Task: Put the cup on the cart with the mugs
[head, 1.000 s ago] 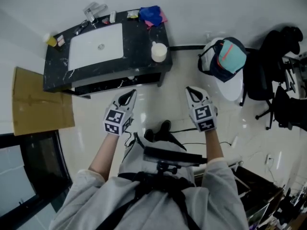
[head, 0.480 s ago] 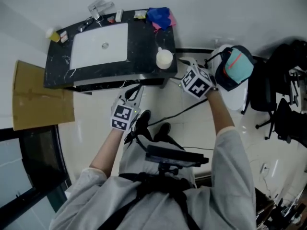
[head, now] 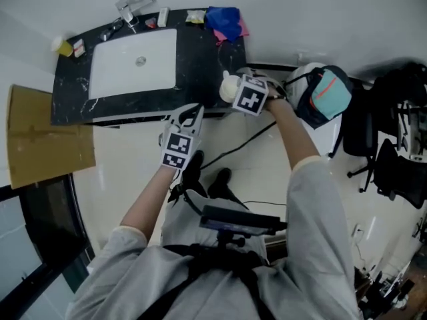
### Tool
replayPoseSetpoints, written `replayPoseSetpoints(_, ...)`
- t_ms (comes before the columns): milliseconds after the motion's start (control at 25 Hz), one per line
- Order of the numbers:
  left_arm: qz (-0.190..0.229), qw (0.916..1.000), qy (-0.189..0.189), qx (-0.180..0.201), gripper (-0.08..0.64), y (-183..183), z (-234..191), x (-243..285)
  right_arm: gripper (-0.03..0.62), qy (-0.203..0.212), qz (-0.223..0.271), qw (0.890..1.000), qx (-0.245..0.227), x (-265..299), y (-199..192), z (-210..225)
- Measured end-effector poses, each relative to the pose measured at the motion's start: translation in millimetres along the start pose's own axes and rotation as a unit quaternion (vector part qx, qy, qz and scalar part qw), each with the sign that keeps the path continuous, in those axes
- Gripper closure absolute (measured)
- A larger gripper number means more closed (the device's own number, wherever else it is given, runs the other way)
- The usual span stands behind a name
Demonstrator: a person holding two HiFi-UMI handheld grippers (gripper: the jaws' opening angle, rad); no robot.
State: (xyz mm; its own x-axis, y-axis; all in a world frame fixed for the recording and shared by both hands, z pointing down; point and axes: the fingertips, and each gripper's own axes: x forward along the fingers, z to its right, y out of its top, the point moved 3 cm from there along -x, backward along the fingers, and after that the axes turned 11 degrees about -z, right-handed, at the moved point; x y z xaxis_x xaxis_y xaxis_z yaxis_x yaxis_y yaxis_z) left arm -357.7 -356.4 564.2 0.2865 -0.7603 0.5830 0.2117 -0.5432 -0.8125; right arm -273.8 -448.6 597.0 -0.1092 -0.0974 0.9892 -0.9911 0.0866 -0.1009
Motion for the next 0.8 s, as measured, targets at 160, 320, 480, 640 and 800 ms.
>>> replayPoseSetpoints(160, 0.002, 1.0000, 0.003, -0.003, 0.557, 6, -10, 22, 0.100, 0.024, -0.033, 0.999, 0.003, 20, -4, 6)
replayPoseSetpoints(320, -0.003, 1.0000, 0.003, -0.001, 0.557, 5, -17, 40, 0.098, 0.029, -0.045, 0.999, 0.000, 34, -1, 8)
replayPoseSetpoints(480, -0.010, 0.9999, 0.000, -0.004, 0.557, 4, -20, 51, 0.098, 0.026, -0.060, 0.998, 0.000, 47, -1, 11)
replayPoseSetpoints(640, -0.013, 0.9999, 0.003, -0.005, 0.557, 4, -24, 54, 0.098, 0.022, -0.063, 0.998, -0.009, 56, 1, 12)
replayPoseSetpoints(800, -0.015, 0.9999, 0.005, -0.006, 0.557, 4, -25, 55, 0.100, 0.029, -0.082, 0.996, -0.017, 70, -4, 10)
